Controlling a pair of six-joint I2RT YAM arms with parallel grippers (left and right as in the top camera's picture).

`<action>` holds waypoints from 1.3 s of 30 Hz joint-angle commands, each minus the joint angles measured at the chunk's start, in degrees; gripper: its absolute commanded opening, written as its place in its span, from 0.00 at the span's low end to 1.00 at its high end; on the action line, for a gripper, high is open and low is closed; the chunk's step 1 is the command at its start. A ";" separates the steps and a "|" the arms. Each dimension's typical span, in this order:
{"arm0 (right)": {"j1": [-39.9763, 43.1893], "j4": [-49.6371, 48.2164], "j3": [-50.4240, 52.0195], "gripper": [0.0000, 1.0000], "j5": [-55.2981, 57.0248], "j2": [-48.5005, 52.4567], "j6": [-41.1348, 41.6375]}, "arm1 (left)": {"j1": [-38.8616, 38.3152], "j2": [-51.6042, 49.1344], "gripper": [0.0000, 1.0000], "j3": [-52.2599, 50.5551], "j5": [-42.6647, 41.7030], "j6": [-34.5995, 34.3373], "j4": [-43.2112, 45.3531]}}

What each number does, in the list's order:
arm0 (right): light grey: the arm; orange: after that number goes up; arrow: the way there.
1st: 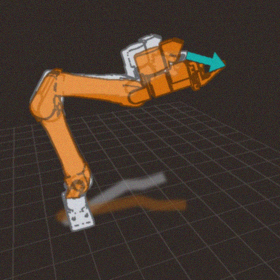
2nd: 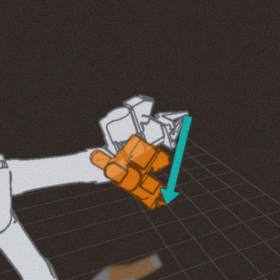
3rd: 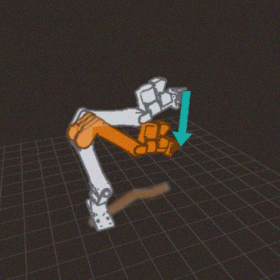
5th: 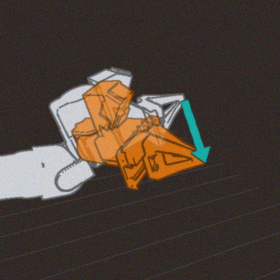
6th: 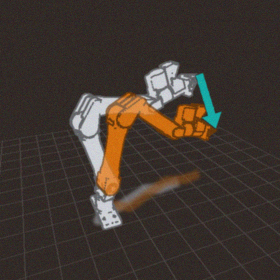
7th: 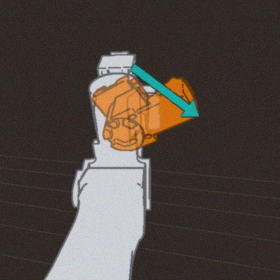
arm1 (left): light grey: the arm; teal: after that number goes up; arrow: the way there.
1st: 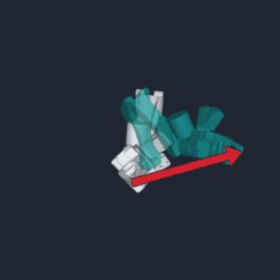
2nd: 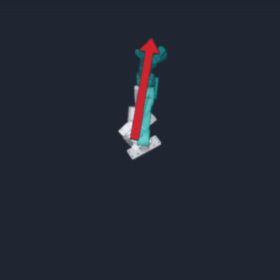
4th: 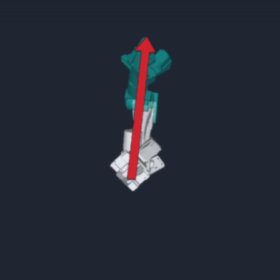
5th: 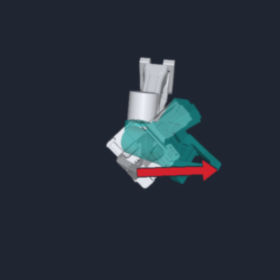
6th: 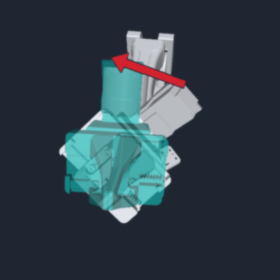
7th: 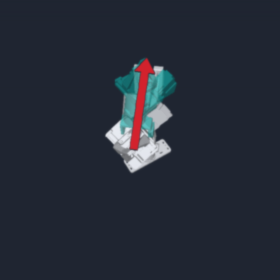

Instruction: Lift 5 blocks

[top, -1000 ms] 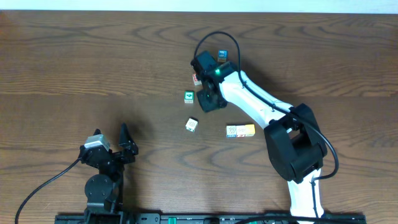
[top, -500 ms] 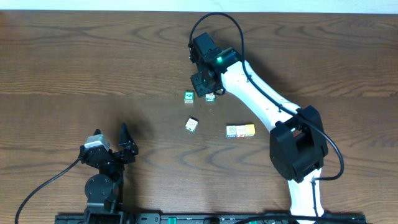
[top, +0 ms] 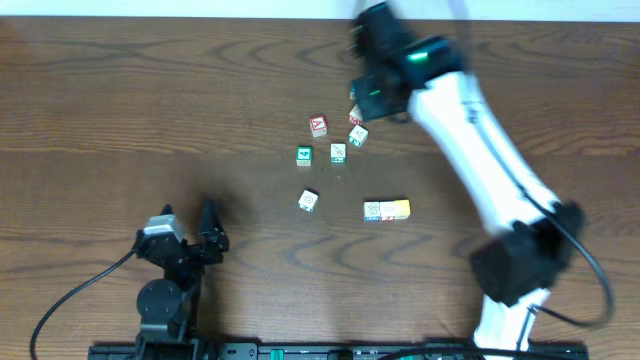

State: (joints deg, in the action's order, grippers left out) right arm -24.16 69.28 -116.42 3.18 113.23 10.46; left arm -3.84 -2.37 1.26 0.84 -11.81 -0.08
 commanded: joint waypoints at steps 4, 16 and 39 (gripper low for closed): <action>11.08 6.99 -1.53 0.47 -2.56 -9.92 -1.64 | 0.24 -14.38 0.77 5.92 -9.07 -0.74 1.29; 13.86 7.67 7.96 0.54 -2.69 -10.14 -4.59 | -2.16 -59.34 0.76 34.42 -21.20 -0.90 -10.86; 3.17 -17.11 22.97 0.77 -8.74 -3.21 -1.27 | -9.42 -74.90 0.52 37.13 -23.10 -0.72 -14.95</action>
State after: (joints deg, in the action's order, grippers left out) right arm -19.18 54.11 -93.47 -7.77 106.37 6.13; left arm -9.96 -76.58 37.43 -28.01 -12.43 -14.04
